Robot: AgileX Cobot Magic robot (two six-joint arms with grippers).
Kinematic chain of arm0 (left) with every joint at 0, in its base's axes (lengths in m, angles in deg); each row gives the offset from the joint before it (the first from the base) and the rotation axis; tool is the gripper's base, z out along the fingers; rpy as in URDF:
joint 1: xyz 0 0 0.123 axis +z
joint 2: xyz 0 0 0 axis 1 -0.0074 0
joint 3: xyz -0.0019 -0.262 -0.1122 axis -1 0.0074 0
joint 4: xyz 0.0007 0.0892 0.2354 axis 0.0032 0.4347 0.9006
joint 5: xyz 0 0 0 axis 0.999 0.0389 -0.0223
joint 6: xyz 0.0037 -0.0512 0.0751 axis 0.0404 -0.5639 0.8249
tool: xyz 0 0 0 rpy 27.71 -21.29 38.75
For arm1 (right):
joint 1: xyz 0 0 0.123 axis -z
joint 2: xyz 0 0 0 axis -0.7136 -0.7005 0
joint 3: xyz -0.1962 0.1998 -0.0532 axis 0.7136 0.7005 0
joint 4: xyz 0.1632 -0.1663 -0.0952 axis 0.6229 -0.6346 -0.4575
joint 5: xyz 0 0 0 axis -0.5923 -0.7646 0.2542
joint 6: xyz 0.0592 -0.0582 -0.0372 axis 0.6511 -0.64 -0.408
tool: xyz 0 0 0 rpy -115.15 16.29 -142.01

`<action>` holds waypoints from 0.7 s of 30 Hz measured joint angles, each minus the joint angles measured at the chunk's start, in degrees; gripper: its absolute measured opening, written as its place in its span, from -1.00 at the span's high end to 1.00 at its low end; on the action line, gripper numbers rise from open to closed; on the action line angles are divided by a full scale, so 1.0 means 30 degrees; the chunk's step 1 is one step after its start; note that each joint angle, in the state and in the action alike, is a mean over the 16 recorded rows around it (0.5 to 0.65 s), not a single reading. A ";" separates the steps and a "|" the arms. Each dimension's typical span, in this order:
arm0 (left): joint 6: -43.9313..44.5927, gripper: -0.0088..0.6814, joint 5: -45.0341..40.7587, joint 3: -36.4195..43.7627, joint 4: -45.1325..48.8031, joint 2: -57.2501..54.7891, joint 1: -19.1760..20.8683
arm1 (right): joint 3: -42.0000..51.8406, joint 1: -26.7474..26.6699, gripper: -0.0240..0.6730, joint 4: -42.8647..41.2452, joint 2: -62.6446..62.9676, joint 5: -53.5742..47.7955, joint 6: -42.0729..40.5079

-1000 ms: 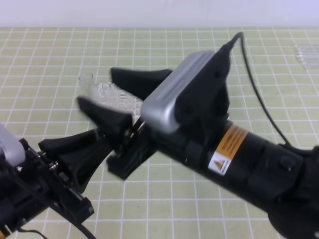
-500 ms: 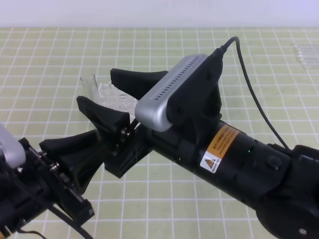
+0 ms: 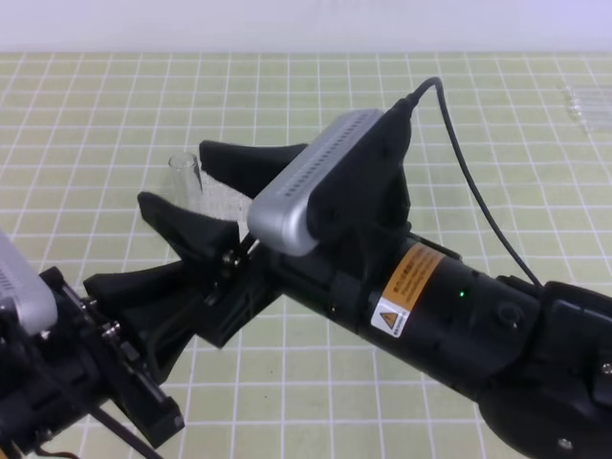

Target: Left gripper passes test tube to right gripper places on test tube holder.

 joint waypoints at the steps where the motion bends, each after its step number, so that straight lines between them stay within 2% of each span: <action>1: -0.0047 0.96 0.0025 0.0003 0.0077 0.0002 0.0000 | -0.0010 0.0000 0.81 -0.0087 -0.0026 0.0002 0.0067; 21: -0.0277 0.96 0.0052 0.0010 0.0288 0.0011 0.0002 | -0.0068 -0.0016 0.86 -0.1058 -0.0149 0.0135 0.0946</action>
